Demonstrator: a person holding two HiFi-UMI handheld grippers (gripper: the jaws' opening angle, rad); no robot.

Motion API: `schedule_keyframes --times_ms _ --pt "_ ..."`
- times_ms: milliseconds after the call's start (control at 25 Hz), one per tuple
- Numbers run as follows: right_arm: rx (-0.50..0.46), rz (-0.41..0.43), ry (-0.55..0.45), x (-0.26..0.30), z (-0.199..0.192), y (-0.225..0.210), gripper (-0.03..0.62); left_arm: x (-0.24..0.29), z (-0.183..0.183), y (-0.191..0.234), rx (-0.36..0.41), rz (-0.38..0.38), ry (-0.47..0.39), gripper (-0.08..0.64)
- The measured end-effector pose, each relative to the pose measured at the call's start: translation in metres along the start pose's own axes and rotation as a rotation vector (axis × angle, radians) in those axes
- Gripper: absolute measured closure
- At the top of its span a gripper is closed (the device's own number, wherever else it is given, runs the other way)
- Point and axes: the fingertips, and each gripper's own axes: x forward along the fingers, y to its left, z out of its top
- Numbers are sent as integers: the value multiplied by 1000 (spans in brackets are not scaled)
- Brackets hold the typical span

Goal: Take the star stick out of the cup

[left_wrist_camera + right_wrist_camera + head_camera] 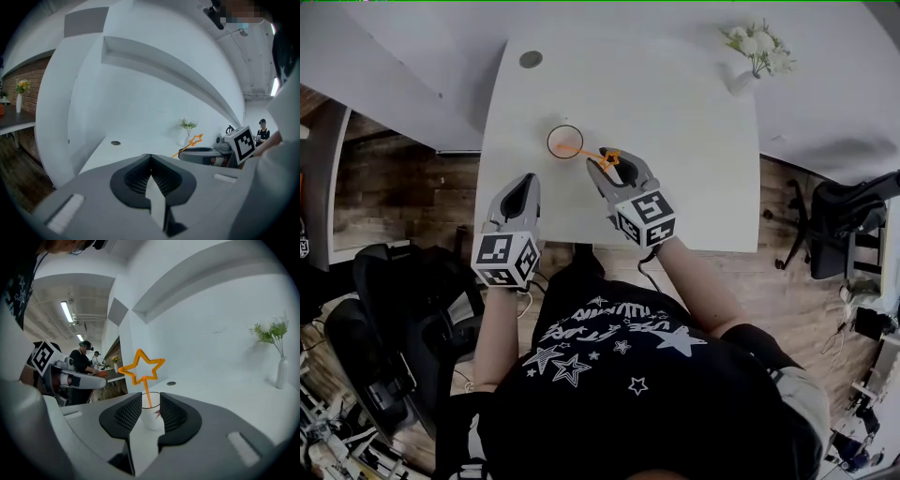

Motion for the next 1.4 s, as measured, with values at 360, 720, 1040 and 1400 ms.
schedule_keyframes --times_ms 360,720,1040,1400 --pt "-10 -9 10 13 -4 -1 506 15 2 14 -8 -9 10 557" --pt "-25 -18 13 15 -1 -3 557 20 0 16 -10 -18 16 557" --pt "-12 -19 -4 17 9 -3 557 15 1 17 -7 -21 18 557" --pt "-24 -30 -90 -5 38 -8 558 -6 3 -3 15 0 -12 557"
